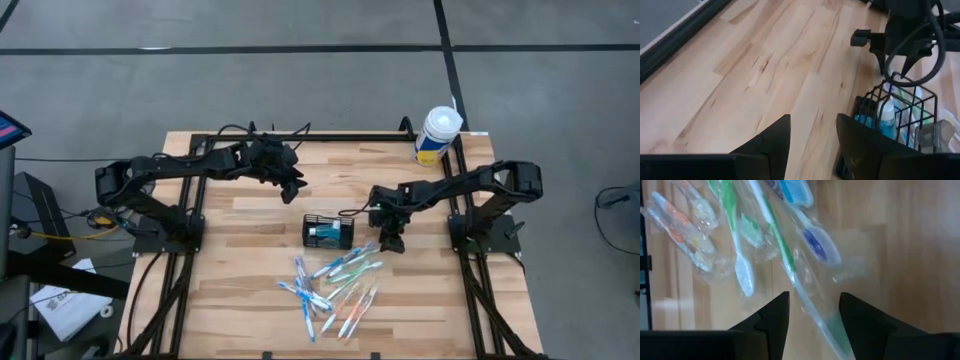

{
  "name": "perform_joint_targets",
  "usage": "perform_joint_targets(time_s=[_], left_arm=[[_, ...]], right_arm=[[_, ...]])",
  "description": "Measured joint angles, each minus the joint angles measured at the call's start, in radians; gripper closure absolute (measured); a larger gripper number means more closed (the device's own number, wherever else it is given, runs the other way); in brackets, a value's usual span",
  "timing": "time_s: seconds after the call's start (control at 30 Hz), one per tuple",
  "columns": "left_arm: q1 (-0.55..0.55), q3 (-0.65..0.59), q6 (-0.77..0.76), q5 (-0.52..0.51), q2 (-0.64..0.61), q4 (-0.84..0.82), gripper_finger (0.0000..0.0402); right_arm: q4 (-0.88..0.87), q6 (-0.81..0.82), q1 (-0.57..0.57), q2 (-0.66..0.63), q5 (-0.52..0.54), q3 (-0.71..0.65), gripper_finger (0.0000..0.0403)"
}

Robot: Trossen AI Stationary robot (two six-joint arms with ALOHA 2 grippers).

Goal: Pick & Place toothbrushing station
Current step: Put the green toothbrush into the black wire organizer

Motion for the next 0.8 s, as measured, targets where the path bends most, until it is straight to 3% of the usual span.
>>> perform_joint_targets(time_s=[0.1, 0.2, 0.23, 0.43, 0.5, 0.67, 0.8], left_arm=[[0.001, 0.000, 0.000, 0.000, -0.001, 0.011, 0.0247], [0.002, 0.000, 0.000, 0.000, -0.001, 0.012, 0.0247], [0.002, 0.000, 0.000, 0.000, -0.001, 0.012, 0.0247], [0.002, 0.000, -0.004, 0.000, -0.001, 0.023, 0.0247], [0.002, 0.000, -0.004, 0.000, -0.001, 0.036, 0.0247], [0.002, 0.000, -0.003, 0.000, -0.001, 0.050, 0.0247], [0.002, 0.000, -0.004, -0.001, -0.001, 0.096, 0.0247]], right_arm=[[0.025, -0.025, 0.005, 0.024, -0.007, 0.000, 0.0280], [0.041, -0.047, 0.000, 0.033, -0.009, -0.002, 0.0372], [0.043, -0.045, -0.003, 0.033, -0.024, -0.003, 0.0385], [-0.170, -0.019, -0.004, -0.062, -0.166, -0.007, 0.0402], [-0.298, -0.047, 0.009, -0.124, -0.156, -0.007, 0.0402], [-0.294, 0.009, 0.034, -0.300, -0.142, 0.022, 0.0403], [-0.395, 0.084, -0.006, -0.374, -0.107, 0.067, 0.0403]])
